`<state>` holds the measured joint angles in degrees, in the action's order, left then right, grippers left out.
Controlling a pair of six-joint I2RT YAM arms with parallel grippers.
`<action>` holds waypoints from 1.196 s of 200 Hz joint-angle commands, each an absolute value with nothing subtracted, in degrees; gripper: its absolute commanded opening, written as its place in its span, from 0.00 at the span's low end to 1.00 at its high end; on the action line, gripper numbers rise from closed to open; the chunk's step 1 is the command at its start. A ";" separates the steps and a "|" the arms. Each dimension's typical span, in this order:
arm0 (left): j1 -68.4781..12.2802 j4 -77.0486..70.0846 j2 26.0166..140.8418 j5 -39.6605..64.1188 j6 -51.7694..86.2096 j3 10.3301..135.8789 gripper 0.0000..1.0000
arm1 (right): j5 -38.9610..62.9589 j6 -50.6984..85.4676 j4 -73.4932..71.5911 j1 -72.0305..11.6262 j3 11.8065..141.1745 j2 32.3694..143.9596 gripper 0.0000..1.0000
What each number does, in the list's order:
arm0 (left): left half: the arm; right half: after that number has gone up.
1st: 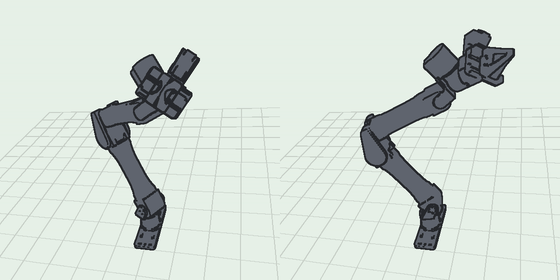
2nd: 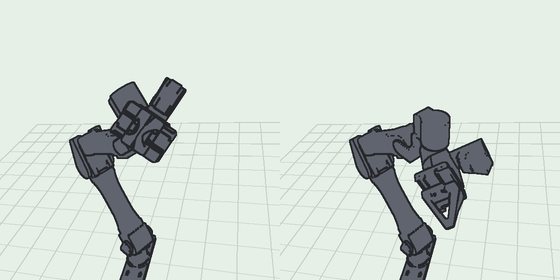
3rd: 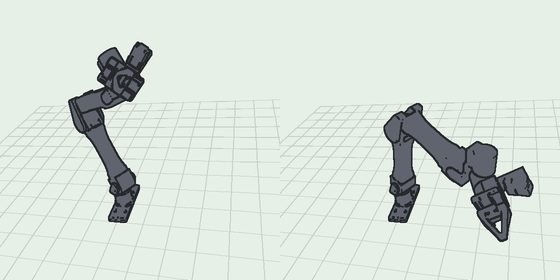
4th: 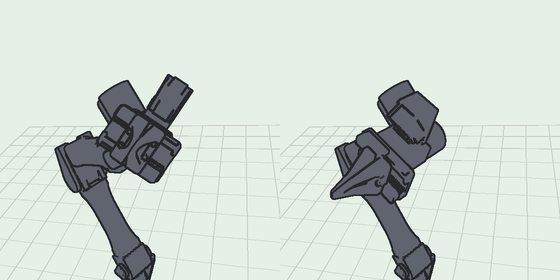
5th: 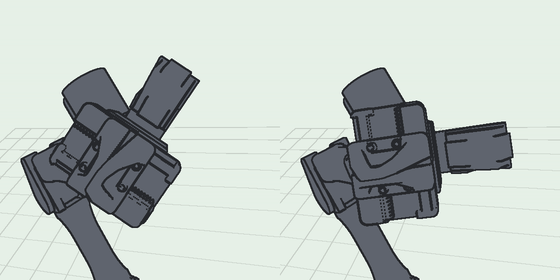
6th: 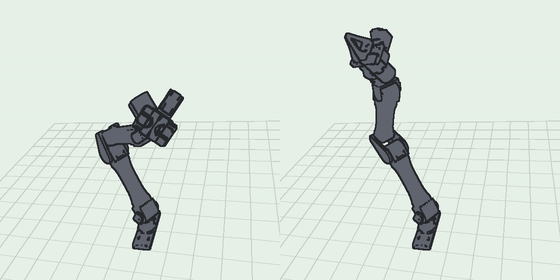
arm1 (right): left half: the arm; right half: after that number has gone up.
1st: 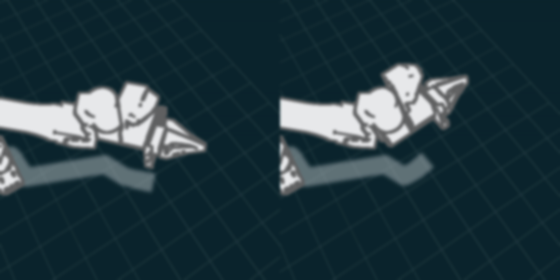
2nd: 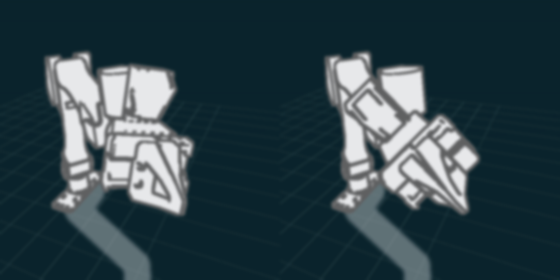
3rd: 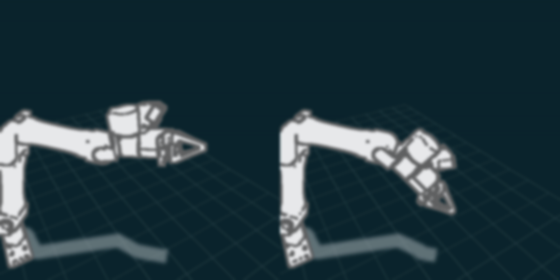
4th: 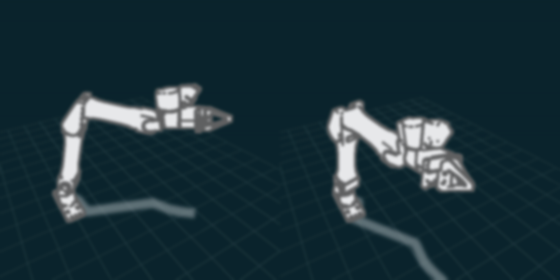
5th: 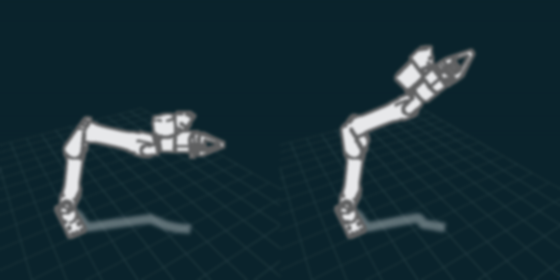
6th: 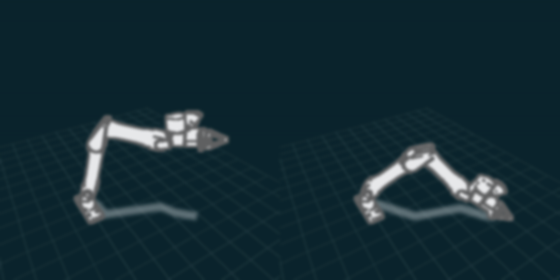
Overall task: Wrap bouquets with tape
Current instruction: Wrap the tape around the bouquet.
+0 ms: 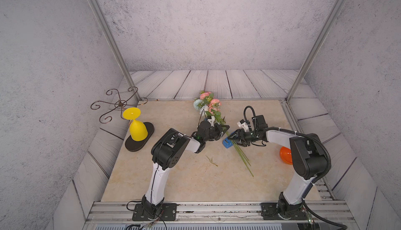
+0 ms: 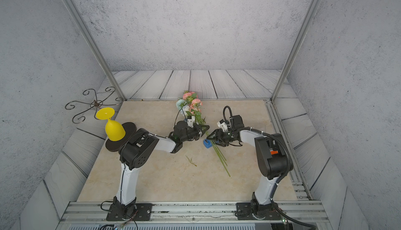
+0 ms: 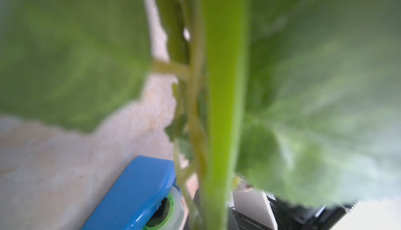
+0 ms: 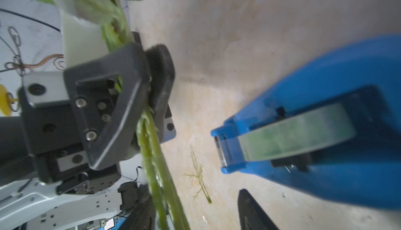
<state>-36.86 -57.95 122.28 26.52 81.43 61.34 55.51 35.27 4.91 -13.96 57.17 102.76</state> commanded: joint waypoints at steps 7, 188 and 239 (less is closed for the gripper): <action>-36.65 -67.73 120.11 28.10 81.63 61.87 0.00 | 61.00 43.21 -7.21 -14.11 57.40 106.87 0.52; -37.18 -23.08 114.41 27.08 70.96 72.00 0.52 | 14.21 4.06 44.11 -26.34 78.02 96.74 0.00; -38.34 -22.42 117.42 30.21 75.98 74.59 0.49 | 7.43 1.09 43.27 -30.44 78.20 97.26 0.00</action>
